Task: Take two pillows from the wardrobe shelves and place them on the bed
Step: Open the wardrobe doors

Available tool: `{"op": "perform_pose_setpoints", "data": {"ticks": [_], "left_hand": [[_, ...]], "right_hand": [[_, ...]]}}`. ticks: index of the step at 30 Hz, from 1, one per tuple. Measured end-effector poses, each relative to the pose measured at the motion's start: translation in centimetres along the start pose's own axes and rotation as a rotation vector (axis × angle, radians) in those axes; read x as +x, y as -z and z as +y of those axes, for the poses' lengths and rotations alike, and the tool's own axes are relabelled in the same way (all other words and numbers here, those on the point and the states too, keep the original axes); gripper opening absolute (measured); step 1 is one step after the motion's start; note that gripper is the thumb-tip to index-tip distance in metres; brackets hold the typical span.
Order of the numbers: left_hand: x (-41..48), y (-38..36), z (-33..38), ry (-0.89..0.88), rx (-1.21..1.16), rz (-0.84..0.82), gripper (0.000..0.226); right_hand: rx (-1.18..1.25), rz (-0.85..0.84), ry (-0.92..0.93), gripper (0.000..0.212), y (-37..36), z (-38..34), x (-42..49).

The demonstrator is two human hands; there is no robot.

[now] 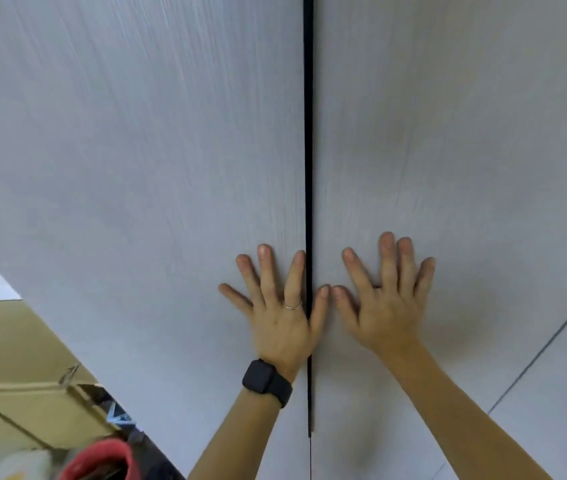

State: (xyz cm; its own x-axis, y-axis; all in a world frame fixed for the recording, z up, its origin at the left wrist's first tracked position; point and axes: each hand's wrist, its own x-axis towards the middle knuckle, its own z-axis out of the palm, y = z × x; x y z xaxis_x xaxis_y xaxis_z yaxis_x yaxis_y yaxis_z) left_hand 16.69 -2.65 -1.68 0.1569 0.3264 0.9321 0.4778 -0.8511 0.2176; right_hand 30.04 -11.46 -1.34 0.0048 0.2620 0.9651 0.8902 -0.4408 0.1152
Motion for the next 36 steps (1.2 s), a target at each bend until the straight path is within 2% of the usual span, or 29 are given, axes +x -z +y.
{"op": "perform_pose_setpoints", "data": {"ticks": [9,16,24,29,36], "left_hand": [[-0.3,1.4,0.0,-0.043,0.089,-0.096,0.073],[0.0,2.7,0.7,-0.017,0.091,-0.132,0.073],[-0.2,5.5,1.9,-0.02,0.113,-0.196,0.063],[-0.8,7.7,2.7,-0.046,0.137,-0.21,0.068],[-2.2,11.1,3.3,-0.074,0.214,-0.219,0.07]], "right_hand": [[0.023,0.087,0.017,0.067,-1.0,0.4,-0.7],[0.006,0.048,0.011,0.07,-1.1,0.5,-0.9],[0.007,0.013,-0.016,0.068,-1.4,0.6,-1.0],[0.045,-0.044,-0.047,0.064,-1.2,0.4,-1.0],[0.186,-0.225,-0.081,0.062,2.3,0.6,-0.2]]}}
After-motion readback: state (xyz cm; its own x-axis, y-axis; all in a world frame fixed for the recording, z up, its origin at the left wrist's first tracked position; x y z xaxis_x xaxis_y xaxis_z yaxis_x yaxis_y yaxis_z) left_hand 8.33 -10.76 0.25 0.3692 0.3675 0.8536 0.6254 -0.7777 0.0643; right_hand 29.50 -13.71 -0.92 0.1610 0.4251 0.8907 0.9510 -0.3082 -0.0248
